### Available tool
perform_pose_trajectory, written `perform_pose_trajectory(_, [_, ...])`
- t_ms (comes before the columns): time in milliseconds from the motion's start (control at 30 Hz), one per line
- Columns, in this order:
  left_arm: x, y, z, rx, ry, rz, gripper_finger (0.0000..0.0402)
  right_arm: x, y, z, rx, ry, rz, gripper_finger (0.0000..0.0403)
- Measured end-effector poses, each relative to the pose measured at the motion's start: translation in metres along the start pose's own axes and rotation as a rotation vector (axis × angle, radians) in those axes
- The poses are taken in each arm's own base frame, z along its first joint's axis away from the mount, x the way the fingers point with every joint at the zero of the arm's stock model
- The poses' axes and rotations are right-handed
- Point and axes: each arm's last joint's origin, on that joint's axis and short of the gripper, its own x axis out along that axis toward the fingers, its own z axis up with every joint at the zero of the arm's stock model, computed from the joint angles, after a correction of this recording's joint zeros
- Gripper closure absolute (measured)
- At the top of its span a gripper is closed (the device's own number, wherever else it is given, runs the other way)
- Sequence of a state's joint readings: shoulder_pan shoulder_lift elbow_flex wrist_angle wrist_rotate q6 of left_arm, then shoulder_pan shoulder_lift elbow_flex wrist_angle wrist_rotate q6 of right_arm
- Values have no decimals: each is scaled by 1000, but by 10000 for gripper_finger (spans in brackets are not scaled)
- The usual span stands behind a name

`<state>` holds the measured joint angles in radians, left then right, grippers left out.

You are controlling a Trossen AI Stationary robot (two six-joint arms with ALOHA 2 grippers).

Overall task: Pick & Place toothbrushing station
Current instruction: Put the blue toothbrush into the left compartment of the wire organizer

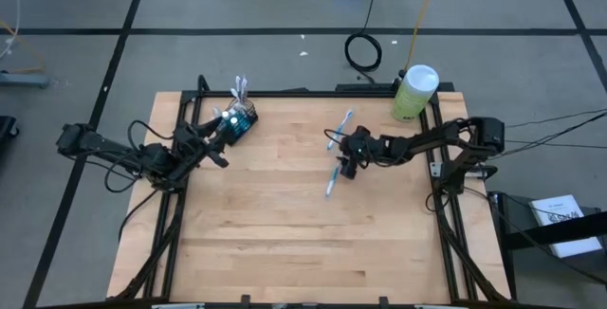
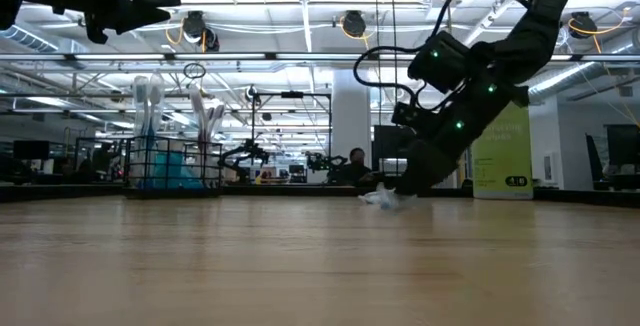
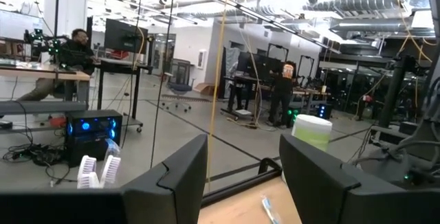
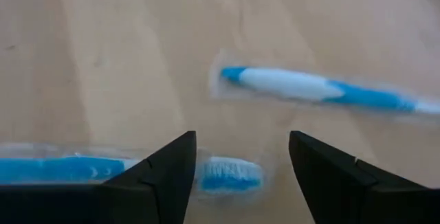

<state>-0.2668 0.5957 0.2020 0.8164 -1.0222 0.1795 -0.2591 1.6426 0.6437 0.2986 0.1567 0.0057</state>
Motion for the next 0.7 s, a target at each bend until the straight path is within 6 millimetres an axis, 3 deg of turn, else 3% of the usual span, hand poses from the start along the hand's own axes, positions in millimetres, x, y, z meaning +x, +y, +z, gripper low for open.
perform_pose_trajectory(400, [0,0,0,2,2,0,215,-6,23,-9,5,94,55,197])
perform_pose_trajectory(567, [0,0,0,2,2,0,215,-12,24,-1,2,26,69,199])
perform_pose_trajectory(700, [0,0,0,2,2,0,215,-24,29,17,142,-112,189,197])
